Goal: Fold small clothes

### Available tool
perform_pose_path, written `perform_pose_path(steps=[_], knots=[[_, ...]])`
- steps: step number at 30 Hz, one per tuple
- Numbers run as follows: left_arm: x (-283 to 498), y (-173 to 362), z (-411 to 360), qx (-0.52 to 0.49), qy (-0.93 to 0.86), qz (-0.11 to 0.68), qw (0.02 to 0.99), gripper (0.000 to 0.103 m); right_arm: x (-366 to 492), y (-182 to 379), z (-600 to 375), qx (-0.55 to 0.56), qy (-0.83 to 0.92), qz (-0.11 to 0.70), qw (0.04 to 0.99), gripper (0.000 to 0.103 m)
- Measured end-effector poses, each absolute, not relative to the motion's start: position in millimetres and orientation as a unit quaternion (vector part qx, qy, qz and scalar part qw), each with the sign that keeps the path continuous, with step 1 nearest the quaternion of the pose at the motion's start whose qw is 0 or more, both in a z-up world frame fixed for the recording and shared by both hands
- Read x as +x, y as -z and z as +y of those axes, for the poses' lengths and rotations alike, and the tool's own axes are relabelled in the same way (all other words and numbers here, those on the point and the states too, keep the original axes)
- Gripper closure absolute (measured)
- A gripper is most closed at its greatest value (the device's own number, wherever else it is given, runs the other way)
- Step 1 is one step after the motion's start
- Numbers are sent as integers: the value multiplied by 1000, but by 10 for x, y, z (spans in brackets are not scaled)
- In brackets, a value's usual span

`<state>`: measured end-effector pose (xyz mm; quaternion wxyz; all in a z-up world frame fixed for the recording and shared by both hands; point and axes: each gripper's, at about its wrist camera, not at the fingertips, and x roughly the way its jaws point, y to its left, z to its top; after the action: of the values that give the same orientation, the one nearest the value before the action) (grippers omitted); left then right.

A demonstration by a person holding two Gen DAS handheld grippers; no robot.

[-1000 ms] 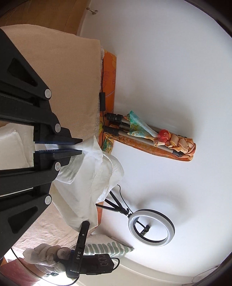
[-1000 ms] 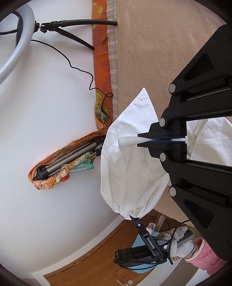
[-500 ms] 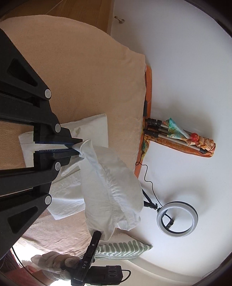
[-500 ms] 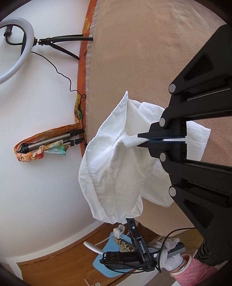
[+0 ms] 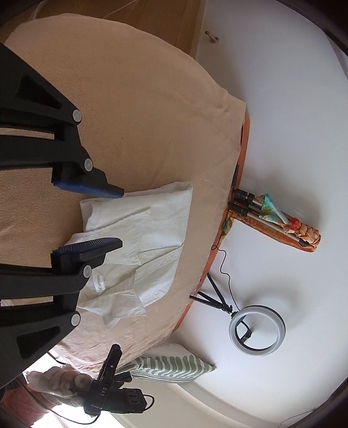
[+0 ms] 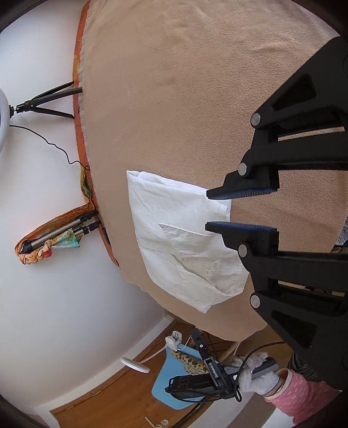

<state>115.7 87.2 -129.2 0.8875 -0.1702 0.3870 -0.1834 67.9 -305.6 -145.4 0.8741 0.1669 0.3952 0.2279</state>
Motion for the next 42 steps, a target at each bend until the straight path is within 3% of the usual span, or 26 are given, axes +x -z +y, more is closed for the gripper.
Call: perform_pose_path(steps=[1,6,9,10,11,12,13,18,23,29,31,36,42], knots=[[1202,1330,885,-185,181,392,883,68,720,1507,-3076,186,-225,400,868,60],[1436,1711,896,-267,189,437,838,69,972,1815,-3080,250,-227,435,834,60],[1536,1934,914,-322,194,456,807,89,1082,1997,-3026,281,-238,460,808,61],[1553,1955,895,-324,194,458,805,97,1106,2027,-2990,280,-242,466,804,70],[1556,1949,882,-320,191,456,808,97,1125,2044,-2947,276,-249,472,799,78],[1546,1916,867,-317,192,455,810,100,1122,2038,-2905,271,-253,473,799,95],[1522,1873,867,-319,193,451,811,103,1106,2008,-2892,270,-252,470,802,96],[1356,1770,788,-296,199,449,819,103,1021,1815,-2959,258,-262,455,811,99],[1418,2059,779,-286,178,478,811,103,1091,2127,-2952,229,-221,499,806,99],[1341,1741,760,-206,161,467,845,96,1018,1986,-2831,142,-213,512,820,98],[1327,1593,841,-212,155,452,852,82,977,1794,-2849,115,-208,494,836,94],[1573,1217,853,-191,131,408,883,77,1069,1270,-2834,106,-210,393,889,82],[2106,1048,493,-151,132,391,898,73,1538,1127,-2450,111,-226,364,897,82]])
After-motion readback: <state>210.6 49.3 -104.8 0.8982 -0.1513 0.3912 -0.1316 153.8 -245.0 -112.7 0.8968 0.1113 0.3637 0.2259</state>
